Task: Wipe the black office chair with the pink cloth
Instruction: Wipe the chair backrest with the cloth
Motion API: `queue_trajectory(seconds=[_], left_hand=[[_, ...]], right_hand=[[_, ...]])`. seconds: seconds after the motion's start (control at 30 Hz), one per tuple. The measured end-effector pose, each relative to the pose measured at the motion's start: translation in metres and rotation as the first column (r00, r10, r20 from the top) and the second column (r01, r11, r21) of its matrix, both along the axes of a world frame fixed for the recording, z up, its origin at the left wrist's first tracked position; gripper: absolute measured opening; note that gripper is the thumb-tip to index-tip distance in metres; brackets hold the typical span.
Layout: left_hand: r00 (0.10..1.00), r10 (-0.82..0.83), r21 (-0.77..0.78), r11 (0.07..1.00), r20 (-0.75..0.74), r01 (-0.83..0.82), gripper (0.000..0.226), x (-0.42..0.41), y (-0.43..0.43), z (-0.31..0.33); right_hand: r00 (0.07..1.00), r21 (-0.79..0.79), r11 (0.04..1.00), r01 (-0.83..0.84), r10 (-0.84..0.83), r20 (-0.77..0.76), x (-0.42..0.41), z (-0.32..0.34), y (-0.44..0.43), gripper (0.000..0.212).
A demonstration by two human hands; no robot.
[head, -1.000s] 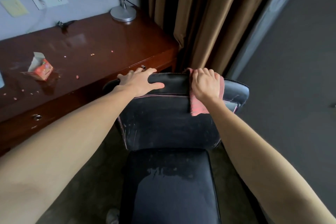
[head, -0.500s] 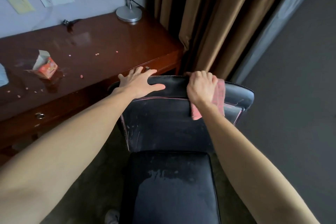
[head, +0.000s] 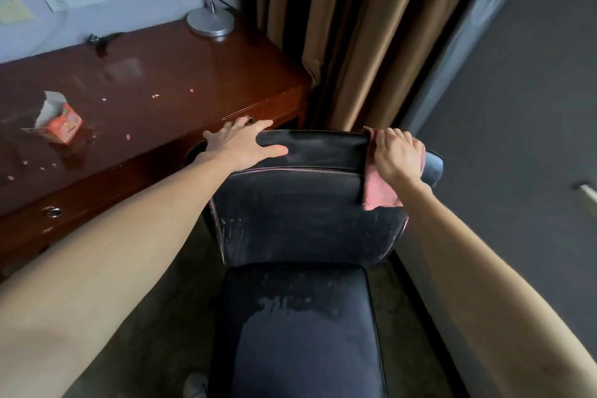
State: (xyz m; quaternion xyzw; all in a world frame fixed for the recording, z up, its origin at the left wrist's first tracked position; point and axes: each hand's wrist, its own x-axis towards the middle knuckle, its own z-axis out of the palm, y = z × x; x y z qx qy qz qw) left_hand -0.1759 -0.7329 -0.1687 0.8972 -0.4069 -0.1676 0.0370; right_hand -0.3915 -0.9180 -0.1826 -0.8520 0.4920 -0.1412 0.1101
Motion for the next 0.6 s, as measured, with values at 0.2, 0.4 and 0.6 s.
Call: queue_trajectory(seconds=[0.2, 0.4, 0.6], left_hand=[[1.0, 0.006, 0.003, 1.0, -0.018, -0.006, 0.087, 0.005, -0.006, 0.001], [1.0, 0.008, 0.02, 1.0, -0.009, -0.008, 0.089, 0.004, -0.003, 0.003], [1.0, 0.015, 0.035, 0.999, -0.001, -0.015, 0.091, 0.001, -0.005, 0.004]], right_hand=[[0.996, -0.059, 0.995, -0.085, 0.083, -0.036, 0.058, -0.003, 0.034, 0.03], [0.959, -0.129, 0.951, -0.281, 0.283, -0.006, 0.07, -0.009, 0.05, 0.033], [0.999, -0.035, 0.999, -0.001, 0.003, 0.032, -0.016, -0.006, -0.014, 0.044]])
